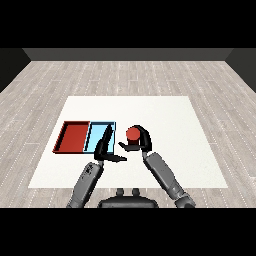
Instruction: Pick the red can and put it in the red box
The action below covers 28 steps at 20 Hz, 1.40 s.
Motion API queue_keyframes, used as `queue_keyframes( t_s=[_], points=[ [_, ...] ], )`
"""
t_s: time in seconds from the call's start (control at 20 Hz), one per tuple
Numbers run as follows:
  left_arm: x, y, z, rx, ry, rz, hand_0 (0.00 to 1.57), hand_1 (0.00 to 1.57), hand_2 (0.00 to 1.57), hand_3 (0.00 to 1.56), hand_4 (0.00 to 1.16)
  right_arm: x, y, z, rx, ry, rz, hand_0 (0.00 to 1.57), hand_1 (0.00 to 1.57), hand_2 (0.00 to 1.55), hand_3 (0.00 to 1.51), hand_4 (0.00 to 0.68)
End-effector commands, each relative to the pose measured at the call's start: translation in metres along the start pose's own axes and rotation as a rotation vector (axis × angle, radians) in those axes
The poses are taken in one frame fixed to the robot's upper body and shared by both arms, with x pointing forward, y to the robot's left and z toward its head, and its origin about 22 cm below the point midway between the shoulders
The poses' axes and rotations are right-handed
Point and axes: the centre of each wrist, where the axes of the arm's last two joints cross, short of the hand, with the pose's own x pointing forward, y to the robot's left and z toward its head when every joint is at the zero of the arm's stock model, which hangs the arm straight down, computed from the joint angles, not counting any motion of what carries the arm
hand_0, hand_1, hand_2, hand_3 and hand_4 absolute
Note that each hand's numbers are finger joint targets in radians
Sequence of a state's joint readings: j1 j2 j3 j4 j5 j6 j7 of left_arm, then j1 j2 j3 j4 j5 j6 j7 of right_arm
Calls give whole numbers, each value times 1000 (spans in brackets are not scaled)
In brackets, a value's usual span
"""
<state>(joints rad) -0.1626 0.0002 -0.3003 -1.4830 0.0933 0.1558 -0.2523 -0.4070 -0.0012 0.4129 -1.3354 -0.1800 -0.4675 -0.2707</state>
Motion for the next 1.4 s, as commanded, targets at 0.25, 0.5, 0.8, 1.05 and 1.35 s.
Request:
queue_keyframes(
  t_s=[0.25,0.5,0.8,1.05,1.35],
  points=[
    [-17,-12,-6,-19,78,48,0,0,0,0,0,7,1,12,-14,-10,-11,1459,1459,1449,1380,633],
    [-32,-18,-14,-44,81,47,0,0,0,0,0,11,20,-2,10,-10,-27,1443,1443,1434,1387,633],
    [-37,-40,-1,-39,109,70,0,0,0,0,0,4,10,-11,8,-1,-27,1426,1426,1438,1378,630],
    [-58,-31,-10,-42,101,71,0,0,0,0,0,0,20,-26,39,-13,-51,1453,1453,1432,1372,625],
    [-31,-31,-19,-71,94,70,0,0,0,0,0,-15,39,19,68,-4,-57,1494,1494,1447,1378,617]
  ],
)
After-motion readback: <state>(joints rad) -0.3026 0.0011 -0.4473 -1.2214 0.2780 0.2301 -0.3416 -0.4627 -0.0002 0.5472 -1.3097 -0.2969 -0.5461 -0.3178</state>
